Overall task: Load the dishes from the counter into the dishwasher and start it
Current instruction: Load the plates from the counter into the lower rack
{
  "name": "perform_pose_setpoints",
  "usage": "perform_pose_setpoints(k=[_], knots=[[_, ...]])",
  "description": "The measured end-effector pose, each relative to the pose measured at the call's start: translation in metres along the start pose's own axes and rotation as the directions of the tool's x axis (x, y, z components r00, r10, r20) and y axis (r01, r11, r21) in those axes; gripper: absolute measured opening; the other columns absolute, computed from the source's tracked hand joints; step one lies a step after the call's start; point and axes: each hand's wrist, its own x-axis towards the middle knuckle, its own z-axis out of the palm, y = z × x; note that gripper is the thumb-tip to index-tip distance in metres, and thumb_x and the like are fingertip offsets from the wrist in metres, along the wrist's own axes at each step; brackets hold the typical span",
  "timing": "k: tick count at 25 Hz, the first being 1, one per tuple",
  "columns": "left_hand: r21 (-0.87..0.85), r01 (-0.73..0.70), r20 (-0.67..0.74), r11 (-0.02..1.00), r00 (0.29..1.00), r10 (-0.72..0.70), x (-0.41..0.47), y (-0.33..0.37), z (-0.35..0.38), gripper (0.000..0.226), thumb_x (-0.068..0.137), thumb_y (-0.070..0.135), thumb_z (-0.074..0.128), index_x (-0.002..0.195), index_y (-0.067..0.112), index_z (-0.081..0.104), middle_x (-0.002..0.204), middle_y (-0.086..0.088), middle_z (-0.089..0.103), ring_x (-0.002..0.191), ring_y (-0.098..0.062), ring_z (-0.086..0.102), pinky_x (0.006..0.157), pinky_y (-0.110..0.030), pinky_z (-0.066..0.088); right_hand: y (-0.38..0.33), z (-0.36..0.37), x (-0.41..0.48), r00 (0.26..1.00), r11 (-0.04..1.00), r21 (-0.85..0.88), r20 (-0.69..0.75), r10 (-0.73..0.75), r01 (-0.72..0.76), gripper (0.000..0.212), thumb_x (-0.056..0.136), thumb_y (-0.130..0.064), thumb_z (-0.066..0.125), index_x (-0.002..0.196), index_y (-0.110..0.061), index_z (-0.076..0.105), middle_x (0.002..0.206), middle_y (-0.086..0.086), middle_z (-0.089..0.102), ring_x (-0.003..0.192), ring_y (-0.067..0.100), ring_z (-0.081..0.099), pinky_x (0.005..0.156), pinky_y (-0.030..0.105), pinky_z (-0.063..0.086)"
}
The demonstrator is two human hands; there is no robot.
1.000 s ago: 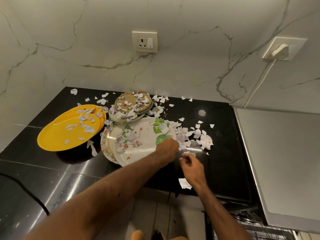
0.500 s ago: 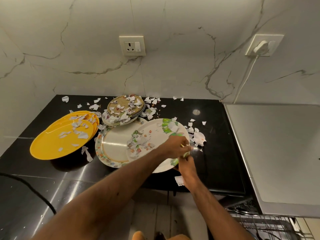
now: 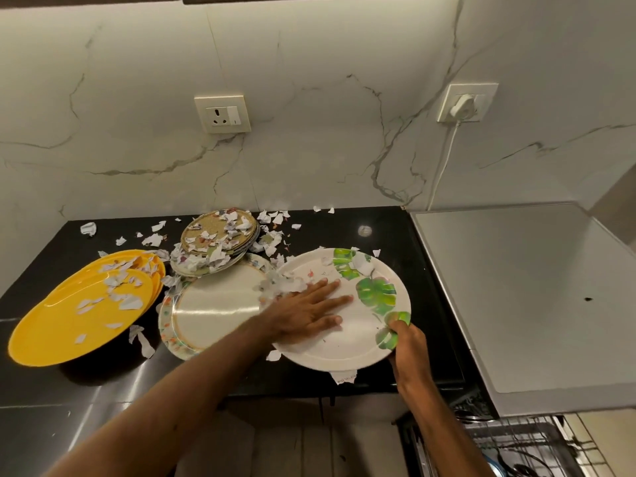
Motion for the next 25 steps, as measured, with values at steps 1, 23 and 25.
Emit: perform_pose_setpoints(k=[1,23,25], knots=[[-0.007,0.039,0.004,0.999,0.999,-0.039,-0.001,-0.011,-0.005,0.059,0.103,0.07,0.017,0.155,0.058,-0.008,0.168,0.015,-0.021,0.154,-0.012,-0.02,0.115,-0.046,-0.007,-0.003,-0.005,-0.001,1.0,1.0,-0.014,-0.005,-0.01,0.01,0.021,0.1,-0.011,0.055,0.097,-0.005,0.075,0.084,0.01,0.077,0.078,0.023,0.073,0.07,0.037,0.056],[-0.161,-0.058,-0.179,0.985,0.983,0.028,0.058,0.025,0.005,0.065,0.103,0.07,0.012,0.161,0.045,-0.005,0.171,0.012,-0.009,0.158,-0.01,-0.01,0.129,-0.046,0.003,-0.021,0.002,-0.014,0.997,0.984,-0.171,0.064,-0.04,0.05,0.023,0.102,-0.019,0.056,0.095,-0.007,0.075,0.086,0.012,0.078,0.076,0.024,0.071,0.064,0.034,0.055],[-0.189,0.119,-0.163,0.975,0.975,-0.15,0.059,-0.004,0.002,0.069,0.101,0.073,0.008,0.161,0.043,-0.005,0.169,0.016,-0.011,0.158,-0.014,-0.01,0.129,-0.05,0.005,-0.021,0.002,-0.017,0.996,0.984,-0.167,0.075,-0.041,0.053,0.023,0.102,-0.018,0.056,0.098,-0.006,0.074,0.088,0.01,0.078,0.079,0.022,0.073,0.063,0.029,0.056]])
